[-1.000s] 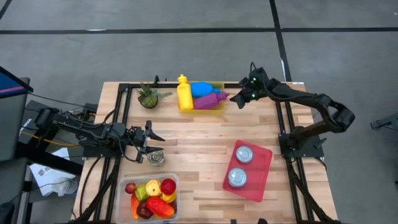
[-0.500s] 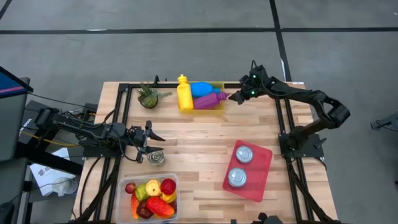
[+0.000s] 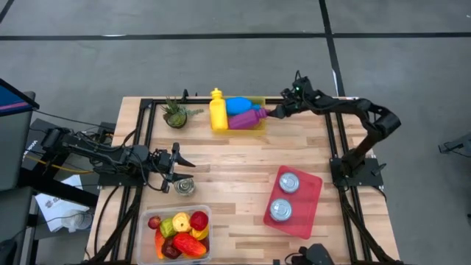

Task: Pick & Place Food Item
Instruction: Adjust the purple tumbler in the yellow bin

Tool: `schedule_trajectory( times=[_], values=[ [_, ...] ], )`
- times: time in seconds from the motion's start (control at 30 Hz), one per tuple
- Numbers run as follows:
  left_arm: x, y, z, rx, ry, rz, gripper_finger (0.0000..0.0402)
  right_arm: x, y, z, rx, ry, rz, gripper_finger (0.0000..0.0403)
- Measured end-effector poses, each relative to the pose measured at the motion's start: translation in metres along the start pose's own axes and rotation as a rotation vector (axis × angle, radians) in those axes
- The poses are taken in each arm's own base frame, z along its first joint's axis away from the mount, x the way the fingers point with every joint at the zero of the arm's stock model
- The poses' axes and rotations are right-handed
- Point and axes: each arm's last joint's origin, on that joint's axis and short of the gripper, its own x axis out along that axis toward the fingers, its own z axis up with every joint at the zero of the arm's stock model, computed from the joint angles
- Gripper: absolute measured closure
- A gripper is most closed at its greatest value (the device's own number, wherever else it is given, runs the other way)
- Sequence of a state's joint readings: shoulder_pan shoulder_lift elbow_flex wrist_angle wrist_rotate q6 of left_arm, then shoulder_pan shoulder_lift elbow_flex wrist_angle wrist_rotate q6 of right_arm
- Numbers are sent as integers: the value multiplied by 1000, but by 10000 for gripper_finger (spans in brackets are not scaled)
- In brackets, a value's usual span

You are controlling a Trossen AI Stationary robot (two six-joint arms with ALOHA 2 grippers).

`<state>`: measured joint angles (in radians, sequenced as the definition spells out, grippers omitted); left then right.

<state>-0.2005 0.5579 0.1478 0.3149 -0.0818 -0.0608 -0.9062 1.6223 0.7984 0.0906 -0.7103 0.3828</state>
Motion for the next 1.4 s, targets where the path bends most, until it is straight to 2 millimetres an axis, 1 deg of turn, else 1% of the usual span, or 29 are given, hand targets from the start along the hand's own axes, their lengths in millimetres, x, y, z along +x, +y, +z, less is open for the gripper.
schedule_trajectory(
  times=[0.23, 0.4, 0.53, 0.73, 0.93, 1.2, 1.4],
  values=[
    [0, 0, 0, 0, 0, 0, 229, 3, -1, 4, -15, 2, 11, 246],
    [0, 0, 0, -4, 0, 0, 229, 2, -3, 6, -23, -14, 9, 250],
    [0, 0, 0, -4, 0, 0, 229, 1, -3, 7, -54, -27, 5, 235],
    [0, 0, 0, -4, 0, 0, 229, 0, -4, 8, -63, -37, -19, 191],
    [0, 0, 0, -4, 0, -1, 229, -7, -12, 11, -48, -60, -40, 155],
    [0, 0, 0, -4, 0, -1, 229, -11, -16, 13, -45, -70, -31, 148],
    [0, 0, 0, -5, -1, -1, 229, 0, -28, 13, -30, -56, -38, 147]
  ],
)
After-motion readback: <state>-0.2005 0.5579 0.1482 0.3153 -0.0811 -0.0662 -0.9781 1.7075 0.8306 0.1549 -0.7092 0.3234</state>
